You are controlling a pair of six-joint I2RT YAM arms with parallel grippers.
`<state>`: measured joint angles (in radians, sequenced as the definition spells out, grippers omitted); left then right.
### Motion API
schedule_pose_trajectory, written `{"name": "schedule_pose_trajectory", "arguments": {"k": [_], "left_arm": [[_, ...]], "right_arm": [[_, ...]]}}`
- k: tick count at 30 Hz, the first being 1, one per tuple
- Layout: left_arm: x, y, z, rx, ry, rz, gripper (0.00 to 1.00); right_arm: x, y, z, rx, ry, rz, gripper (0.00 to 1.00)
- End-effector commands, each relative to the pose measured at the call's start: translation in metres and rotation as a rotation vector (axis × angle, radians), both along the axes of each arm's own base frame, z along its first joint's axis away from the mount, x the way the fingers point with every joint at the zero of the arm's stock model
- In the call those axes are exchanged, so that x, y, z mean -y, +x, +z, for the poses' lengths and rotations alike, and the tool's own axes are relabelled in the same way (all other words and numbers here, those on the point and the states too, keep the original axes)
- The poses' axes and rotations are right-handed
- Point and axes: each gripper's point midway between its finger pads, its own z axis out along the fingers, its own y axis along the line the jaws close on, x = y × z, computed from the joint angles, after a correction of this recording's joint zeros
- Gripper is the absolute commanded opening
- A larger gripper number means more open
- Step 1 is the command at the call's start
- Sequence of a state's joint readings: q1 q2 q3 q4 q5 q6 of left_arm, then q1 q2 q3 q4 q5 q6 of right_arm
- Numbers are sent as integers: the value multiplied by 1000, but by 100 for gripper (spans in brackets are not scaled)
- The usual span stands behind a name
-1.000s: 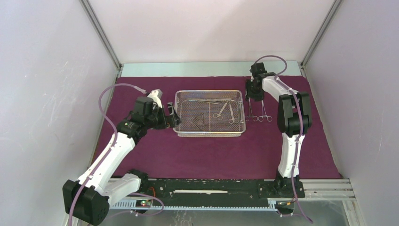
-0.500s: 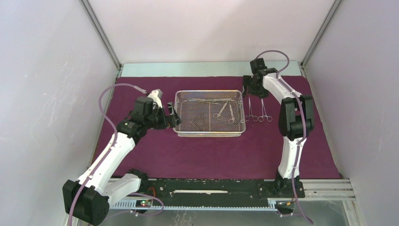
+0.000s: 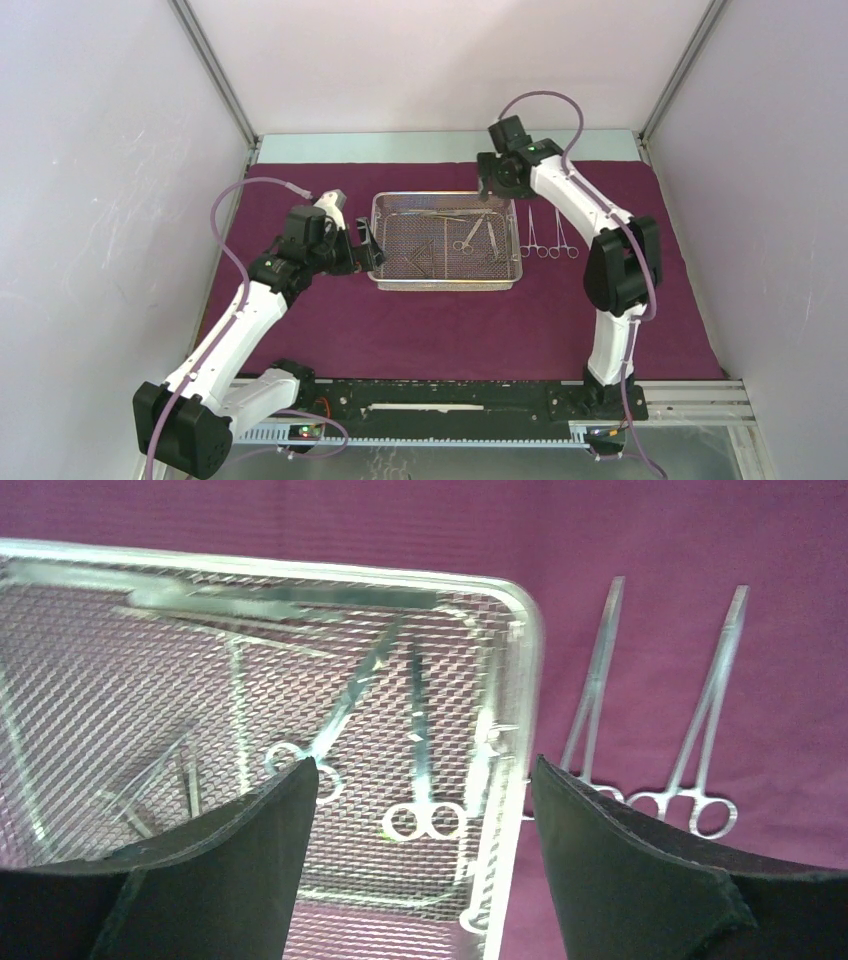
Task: Open and lay out the surgical kit
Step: Pick up the medical item from the container.
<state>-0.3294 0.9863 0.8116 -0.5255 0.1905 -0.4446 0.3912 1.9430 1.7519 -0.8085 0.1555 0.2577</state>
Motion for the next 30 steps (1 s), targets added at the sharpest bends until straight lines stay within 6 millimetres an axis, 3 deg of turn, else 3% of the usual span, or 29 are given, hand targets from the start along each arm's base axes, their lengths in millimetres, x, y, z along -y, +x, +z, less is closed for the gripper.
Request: {"name": "schedule_pose_trajectory", "arguments": {"k": [1,6,11,30], "left_arm": [[2,1,5,31,-20,-10,100],[1,0,5,33,-19,-11,100],[1,0,6,37,-19,-9,100],[2,1,3,27,-17,-12,100]], "right_arm": [[-46,-14,18,24,45,39,86],[-86,-24,0,-9,40,102,84],[-101,-29,-16,-42,53,109,81],[-79,-15,-89,-148,26,-23,59]]}}
